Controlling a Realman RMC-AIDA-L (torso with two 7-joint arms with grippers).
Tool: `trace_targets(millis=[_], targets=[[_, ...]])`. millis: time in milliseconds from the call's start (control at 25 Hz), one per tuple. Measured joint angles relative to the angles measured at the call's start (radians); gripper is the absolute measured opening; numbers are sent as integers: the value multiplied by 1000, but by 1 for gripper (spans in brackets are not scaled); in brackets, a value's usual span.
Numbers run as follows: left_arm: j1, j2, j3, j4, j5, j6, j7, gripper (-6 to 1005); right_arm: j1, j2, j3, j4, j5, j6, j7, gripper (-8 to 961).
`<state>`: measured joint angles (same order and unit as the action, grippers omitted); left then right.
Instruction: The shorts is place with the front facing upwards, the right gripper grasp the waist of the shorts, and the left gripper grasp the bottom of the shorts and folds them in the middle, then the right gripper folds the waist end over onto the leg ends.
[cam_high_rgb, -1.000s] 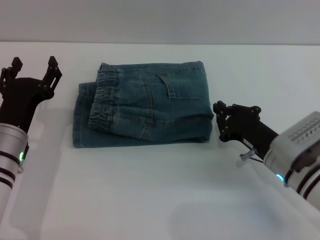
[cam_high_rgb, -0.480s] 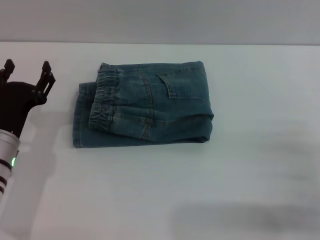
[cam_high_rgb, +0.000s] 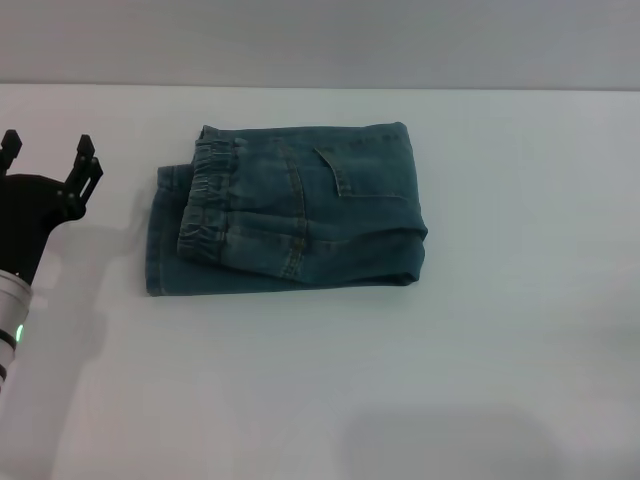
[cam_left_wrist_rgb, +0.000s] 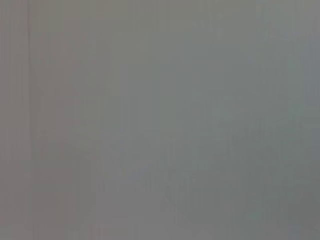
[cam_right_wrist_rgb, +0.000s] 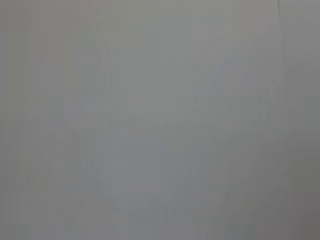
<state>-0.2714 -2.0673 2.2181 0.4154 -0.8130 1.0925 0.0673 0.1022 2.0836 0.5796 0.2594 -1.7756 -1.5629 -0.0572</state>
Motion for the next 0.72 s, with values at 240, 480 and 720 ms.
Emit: trace_targets(millis=[240, 480, 720], targets=[[-8, 2, 3, -20, 0, -5, -6, 829, -6, -3, -2, 4, -4, -6, 31, 662], [-9, 3, 5, -21, 0, -1, -8, 829, 1, -3, -18, 8, -3, -28, 36, 758], [-8, 4, 3, -25, 0, 6, -10, 829, 3, -4, -18, 10, -2, -29, 42, 758]])
